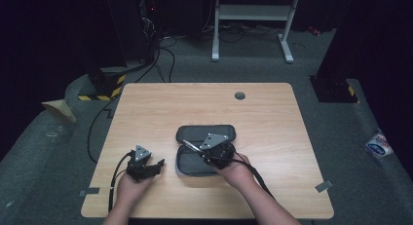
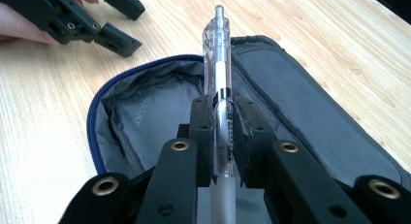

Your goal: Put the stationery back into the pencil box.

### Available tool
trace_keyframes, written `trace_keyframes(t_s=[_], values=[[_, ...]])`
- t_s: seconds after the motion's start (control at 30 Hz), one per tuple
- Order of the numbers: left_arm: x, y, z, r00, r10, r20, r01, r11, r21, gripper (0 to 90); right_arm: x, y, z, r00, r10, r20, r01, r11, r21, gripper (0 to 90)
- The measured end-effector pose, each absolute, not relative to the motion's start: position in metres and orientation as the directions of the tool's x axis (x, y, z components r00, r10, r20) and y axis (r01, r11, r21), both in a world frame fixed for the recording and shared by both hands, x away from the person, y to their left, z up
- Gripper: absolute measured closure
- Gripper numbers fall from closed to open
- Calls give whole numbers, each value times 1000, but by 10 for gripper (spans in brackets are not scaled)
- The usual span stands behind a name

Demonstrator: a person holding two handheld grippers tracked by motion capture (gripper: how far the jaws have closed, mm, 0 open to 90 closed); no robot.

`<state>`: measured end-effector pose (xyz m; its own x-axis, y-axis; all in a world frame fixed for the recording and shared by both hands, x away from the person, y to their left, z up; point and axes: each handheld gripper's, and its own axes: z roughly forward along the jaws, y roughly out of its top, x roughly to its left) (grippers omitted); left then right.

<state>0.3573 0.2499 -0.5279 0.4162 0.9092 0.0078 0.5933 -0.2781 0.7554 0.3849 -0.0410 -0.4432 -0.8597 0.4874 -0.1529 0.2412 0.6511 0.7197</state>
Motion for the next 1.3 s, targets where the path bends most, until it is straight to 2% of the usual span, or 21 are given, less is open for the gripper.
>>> trace_keyframes(t_s=[0.63, 1.13, 1.3], values=[[358, 250, -528, 416, 909, 4, 592, -274, 758, 355, 385, -44, -468, -895, 428, -125, 244, 705, 666, 781], [358, 250, -528, 418, 908, 7, 592, -278, 756, 355, 387, -43, -476, -901, 420, -111, 259, 725, 639, 777], [358, 250, -528, 418, 908, 7, 592, -278, 756, 355, 387, -43, -476, -901, 423, -102, 262, 716, 647, 736]])
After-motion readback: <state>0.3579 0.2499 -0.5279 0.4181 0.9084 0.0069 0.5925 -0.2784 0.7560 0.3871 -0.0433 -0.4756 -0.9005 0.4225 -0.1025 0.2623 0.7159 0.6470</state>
